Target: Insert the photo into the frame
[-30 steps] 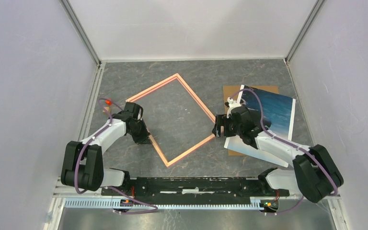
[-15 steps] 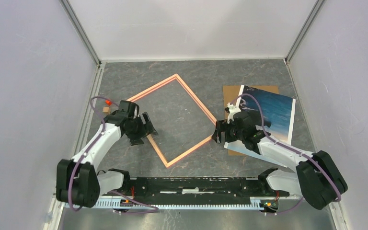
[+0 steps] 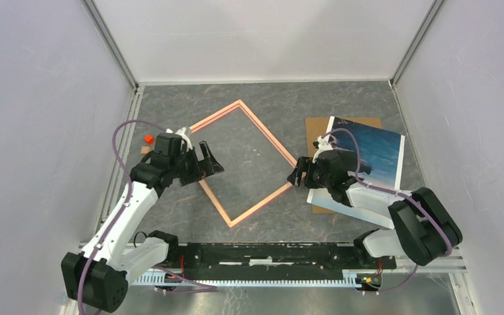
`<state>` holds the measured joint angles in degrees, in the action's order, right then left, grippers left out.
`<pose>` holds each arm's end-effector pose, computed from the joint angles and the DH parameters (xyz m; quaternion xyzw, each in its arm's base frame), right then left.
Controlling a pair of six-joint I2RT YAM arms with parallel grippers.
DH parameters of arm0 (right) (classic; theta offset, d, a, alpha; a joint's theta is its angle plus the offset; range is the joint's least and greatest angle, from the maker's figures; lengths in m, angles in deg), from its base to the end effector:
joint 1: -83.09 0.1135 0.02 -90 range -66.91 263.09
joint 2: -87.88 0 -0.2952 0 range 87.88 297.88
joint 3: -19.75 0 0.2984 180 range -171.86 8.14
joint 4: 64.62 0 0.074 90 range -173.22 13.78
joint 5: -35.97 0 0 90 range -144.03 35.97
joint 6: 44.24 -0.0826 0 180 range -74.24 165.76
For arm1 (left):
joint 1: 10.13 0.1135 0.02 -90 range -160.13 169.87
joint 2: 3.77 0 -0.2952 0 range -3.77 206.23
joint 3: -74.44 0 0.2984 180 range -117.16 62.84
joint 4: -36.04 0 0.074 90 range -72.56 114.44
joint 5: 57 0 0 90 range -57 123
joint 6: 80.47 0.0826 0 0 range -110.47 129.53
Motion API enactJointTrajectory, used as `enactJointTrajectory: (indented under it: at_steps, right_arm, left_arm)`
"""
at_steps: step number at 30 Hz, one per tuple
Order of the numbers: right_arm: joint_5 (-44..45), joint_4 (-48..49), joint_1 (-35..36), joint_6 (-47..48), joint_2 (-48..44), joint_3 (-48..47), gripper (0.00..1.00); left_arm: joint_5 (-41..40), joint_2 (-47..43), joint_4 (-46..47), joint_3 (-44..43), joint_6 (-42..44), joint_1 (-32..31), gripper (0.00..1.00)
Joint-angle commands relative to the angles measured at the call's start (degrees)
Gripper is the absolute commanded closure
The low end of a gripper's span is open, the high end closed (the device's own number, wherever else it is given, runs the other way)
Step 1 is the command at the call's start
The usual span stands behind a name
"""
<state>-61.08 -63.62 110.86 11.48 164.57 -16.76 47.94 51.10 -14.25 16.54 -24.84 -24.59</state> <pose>0.2615 0.1492 0.1097 0.0249 0.9016 0.2683 0.3384 0.2392 -0.0837 0.2577 -0.1130 0.9176 -0.2596 0.2789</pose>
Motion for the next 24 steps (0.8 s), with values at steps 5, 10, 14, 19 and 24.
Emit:
enactJointTrajectory:
  at_steps: [5, 10, 14, 19, 24]
  right_arm:
    - [3.27, 3.08, -4.91, 9.54, 10.67, -13.33, 0.21]
    - [-0.64, -3.28, -8.17, 16.86, 20.73, -28.14, 0.18]
    - [-2.98, -11.63, -9.81, 19.47, 22.96, -35.27, 0.16]
    - [-6.65, -9.13, -9.76, 21.33, 17.48, -29.40, 0.12]
    - [-4.74, -11.09, -9.78, 25.84, 16.33, -29.23, 0.10]
  left_arm:
    - [-2.48, 10.13, 6.55, -9.80, 3.50, -4.39, 0.00]
    - [-12.12, 18.24, 10.04, -20.56, -2.93, -3.26, 0.00]
    - [-11.61, 24.88, 22.54, -19.76, -13.73, -2.94, 0.00]
    - [-8.62, 33.98, 35.36, -19.16, -18.19, -2.86, 0.00]
    - [-21.24, 39.23, 29.81, -22.35, -8.20, -1.14, 0.00]
